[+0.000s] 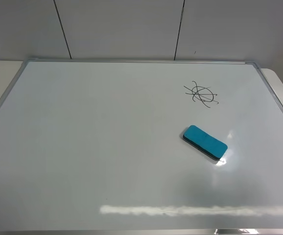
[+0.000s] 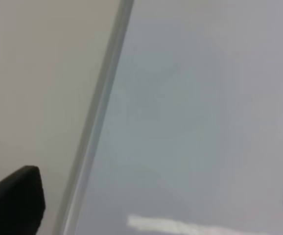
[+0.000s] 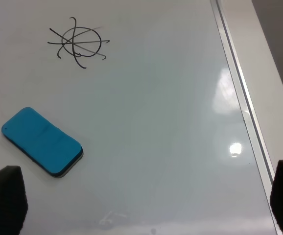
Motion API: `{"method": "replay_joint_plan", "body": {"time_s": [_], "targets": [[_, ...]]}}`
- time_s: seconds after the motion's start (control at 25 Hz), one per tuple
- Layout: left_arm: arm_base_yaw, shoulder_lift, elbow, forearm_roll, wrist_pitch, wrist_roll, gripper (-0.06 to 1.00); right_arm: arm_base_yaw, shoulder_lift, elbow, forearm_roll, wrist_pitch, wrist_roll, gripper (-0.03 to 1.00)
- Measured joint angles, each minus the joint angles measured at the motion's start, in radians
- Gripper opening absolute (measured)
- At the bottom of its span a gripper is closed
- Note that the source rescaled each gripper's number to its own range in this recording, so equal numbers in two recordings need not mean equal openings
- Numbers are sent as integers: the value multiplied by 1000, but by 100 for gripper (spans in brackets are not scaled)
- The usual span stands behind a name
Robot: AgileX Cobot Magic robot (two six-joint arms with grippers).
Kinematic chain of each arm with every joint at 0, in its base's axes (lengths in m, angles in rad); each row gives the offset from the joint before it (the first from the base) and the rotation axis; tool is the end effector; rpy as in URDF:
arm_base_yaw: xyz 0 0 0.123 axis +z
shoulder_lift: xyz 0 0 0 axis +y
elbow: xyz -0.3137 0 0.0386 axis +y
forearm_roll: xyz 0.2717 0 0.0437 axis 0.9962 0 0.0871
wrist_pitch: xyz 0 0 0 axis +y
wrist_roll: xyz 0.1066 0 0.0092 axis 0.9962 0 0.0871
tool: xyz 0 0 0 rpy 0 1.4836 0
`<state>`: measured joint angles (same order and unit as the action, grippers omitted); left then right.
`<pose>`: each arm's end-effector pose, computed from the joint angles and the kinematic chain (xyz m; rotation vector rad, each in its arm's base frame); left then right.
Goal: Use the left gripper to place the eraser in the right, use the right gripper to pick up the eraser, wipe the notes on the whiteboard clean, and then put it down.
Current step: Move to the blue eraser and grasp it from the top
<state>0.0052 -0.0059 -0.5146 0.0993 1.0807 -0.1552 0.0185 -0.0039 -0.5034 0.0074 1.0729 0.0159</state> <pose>-0.0051 0.0093 0.2843 -0.1704 2.0328 0.0248 -0.0027 0.0006 0.2812 -0.0031 2.0493 0.0303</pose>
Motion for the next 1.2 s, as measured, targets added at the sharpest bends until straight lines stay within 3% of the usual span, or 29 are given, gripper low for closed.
{"method": "replay_joint_plan", "body": {"time_s": [1.2], "targets": [[-6, 0, 0, -1, -14, 0, 100, 0, 0, 0, 0, 0, 0, 100]]}}
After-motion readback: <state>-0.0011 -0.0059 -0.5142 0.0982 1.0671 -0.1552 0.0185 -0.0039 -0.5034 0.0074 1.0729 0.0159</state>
